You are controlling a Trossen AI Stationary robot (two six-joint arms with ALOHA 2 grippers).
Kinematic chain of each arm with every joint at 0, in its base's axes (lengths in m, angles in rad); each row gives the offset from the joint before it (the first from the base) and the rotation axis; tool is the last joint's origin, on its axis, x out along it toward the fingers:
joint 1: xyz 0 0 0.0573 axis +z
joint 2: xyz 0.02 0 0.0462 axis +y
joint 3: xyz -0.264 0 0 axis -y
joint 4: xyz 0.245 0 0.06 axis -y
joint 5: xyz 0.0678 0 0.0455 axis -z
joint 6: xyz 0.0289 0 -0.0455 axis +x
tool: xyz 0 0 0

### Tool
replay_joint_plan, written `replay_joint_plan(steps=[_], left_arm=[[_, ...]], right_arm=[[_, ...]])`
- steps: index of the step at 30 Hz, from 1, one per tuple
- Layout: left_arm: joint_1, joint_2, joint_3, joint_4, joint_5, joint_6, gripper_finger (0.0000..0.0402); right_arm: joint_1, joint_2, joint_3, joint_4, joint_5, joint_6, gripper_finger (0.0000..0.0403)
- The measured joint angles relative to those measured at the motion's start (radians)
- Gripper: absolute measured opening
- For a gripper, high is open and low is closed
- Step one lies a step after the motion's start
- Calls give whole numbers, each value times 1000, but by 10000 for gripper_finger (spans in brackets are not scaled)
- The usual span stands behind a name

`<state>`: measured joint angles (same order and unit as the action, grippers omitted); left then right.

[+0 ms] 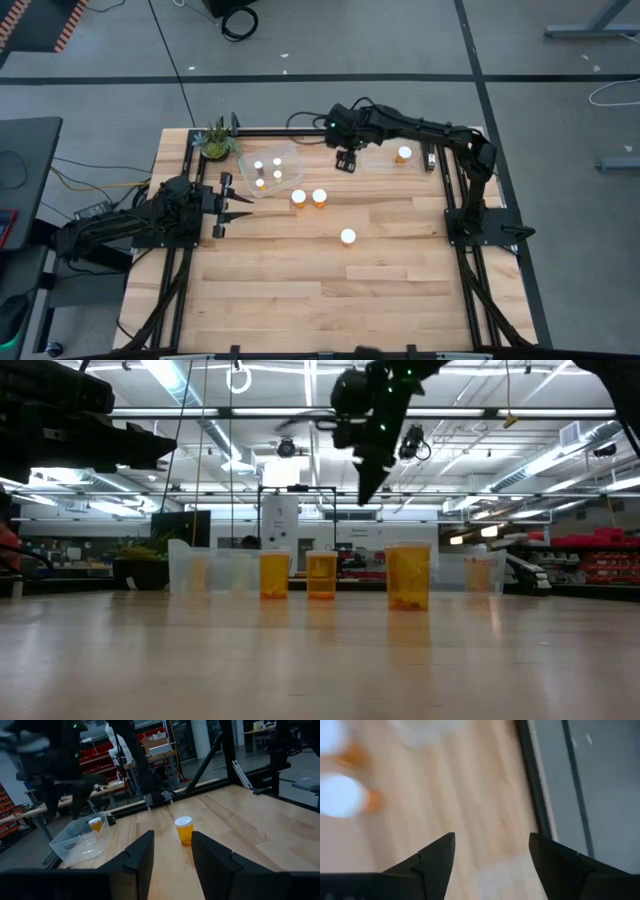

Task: Pick and place medicine bottles into bin by pill shape (circle, oval)
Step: Put the orange large pill bottle into the right transparent bin

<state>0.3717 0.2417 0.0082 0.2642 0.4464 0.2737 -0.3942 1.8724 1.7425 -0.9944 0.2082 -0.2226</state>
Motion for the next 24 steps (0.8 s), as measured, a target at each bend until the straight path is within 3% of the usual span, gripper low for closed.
replay_joint_plan(steps=[8, 16, 24], left_arm=[[0, 0, 0, 0, 0, 0, 149], [0, 0, 0, 0, 0, 0, 147], [0, 0, 0, 0, 0, 0, 140]], right_arm=[[142, 0, -70, 177, -99, -56, 262], [236, 1, -228, 411, -105, -104, 264], [270, 0, -314, 533, -107, -118, 304]])
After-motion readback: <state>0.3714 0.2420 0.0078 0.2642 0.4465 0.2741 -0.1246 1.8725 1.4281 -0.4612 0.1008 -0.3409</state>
